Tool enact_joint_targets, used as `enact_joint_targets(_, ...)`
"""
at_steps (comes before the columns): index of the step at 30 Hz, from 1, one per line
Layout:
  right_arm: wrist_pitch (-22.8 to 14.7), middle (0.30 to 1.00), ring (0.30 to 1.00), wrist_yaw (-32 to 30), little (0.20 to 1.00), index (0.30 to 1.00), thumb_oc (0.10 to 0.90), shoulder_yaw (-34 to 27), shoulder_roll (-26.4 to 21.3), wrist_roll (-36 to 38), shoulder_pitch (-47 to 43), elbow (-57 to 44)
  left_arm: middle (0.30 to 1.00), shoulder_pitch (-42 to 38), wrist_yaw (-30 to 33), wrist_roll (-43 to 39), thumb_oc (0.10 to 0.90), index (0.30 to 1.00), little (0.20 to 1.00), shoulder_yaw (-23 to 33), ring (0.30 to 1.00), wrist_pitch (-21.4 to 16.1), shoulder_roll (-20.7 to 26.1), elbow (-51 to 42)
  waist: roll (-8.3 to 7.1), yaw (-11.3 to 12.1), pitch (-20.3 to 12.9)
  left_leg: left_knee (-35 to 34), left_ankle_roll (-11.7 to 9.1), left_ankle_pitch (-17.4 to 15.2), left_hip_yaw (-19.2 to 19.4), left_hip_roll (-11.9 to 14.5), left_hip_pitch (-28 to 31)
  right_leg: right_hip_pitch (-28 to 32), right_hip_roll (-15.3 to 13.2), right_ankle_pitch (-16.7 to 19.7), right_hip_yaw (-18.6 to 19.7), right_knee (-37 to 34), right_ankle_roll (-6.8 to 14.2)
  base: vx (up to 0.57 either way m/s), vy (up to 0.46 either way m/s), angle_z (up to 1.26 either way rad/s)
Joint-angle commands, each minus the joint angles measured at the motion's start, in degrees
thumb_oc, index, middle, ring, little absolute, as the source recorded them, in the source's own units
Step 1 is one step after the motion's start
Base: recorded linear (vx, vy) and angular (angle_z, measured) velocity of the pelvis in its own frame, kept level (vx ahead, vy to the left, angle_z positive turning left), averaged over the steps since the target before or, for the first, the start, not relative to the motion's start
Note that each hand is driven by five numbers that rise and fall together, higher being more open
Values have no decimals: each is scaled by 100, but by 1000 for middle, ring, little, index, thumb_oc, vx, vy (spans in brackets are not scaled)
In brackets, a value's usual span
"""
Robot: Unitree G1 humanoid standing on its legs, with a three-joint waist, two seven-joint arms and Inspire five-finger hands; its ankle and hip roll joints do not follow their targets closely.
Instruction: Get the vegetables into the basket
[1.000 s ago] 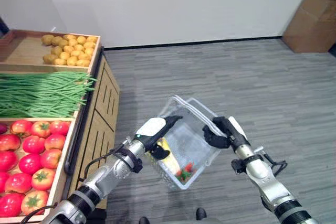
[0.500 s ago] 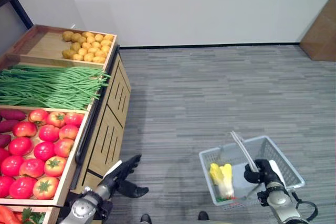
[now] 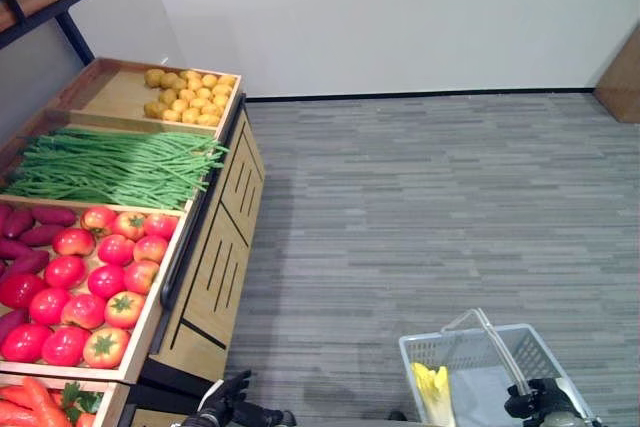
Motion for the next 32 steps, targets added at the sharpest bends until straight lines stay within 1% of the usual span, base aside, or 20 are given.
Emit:
enact_joint_targets(1,-183,300,300,-261,300,300,400,-77,-497,-1,-747,72,1000,47,349,670,900,1000,1000,84,1000,-52,263,-10,-377,55,-34,4,-171,-219,-348,66,-32,-132,-112,165,137,10,229,4,-35,-1)
enact_joint_targets(2,-183,470,470,-294,470,470,522,-184,-519,89,-704,47,1000,51,503,700,900,1000,1000,242,1000,-27,263,127,-382,56,-14,4,-180,-212,-352,75,-49,-153,-100,160,137,10,229,-4,-37,-1)
enact_joint_targets(3,-191,1000,1000,-301,1000,1000,900,-240,-552,132,-670,55,1000,37,570,728,900,1000,1000,303,1000,-18,258,202,-386,57,-2,4,-183,-205,-360,78,-66,-171,-95,157,138,10,228,-8,-39,-1)
enact_joint_targets(7,-221,1000,1000,-289,1000,1000,900,-331,-631,284,-661,36,1000,17,693,800,900,1000,1000,420,1000,54,240,452,-403,51,3,4,-194,-199,-351,101,-95,-212,-73,153,153,10,225,0,0,0)
enact_joint_targets(10,-234,1000,1000,-274,1000,1000,900,-365,-653,324,-623,40,1000,28,773,860,900,1000,1000,434,1000,49,221,439,-415,53,3,4,-200,-208,-348,116,-75,-198,-61,147,149,10,226,0,0,0)
enact_joint_targets(18,-231,1000,1000,-160,1000,1000,900,-301,-304,323,-350,112,1000,32,837,727,900,1000,1000,596,1000,81,102,594,-475,53,-41,4,-194,-228,-385,119,-37,-140,-57,117,124,10,216,0,0,0)
enact_joint_targets(22,-203,1000,1000,31,1000,1000,900,-10,115,89,-67,119,1000,19,838,726,900,1000,1000,714,1000,107,114,694,-510,41,-59,4,-193,-231,-394,104,-27,-128,-61,124,110,10,212,0,0,0)
enact_joint_targets(23,-197,1000,1000,120,1000,1000,900,196,408,-74,103,74,1000,28,839,711,900,1000,1000,807,1000,128,99,792,-539,27,-62,4,-191,-236,-403,98,-21,-121,-67,128,112,10,210,0,0,0)
enact_joint_targets(25,-227,1000,1000,277,1000,1000,900,407,726,-122,295,38,1000,34,860,660,900,1000,1000,931,1000,164,60,938,-556,14,-68,4,-186,-240,-395,90,-6,-118,-70,125,123,10,205,0,0,0)
enact_joint_targets(27,-251,1000,1000,407,1000,1000,900,496,912,-55,406,19,1000,38,830,561,900,1000,1000,1002,1000,198,17,1021,-559,0,-79,4,-182,-244,-389,87,6,-112,-69,121,133,10,197,0,0,0)
enact_joint_targets(29,-275,1000,1000,604,1000,1000,900,528,1159,184,521,39,1000,37,795,552,900,1000,1000,1047,1000,228,-33,1137,-556,-19,-93,4,-177,-251,-392,81,30,-96,-66,112,150,10,186,0,0,0)
enact_joint_targets(32,-274,1000,1000,725,1000,1000,900,647,1385,259,614,59,1000,20,731,588,900,1000,1000,988,1000,226,-60,1140,-549,-33,-114,4,-172,-261,-393,77,56,-70,-65,107,139,10,180,0,0,0)
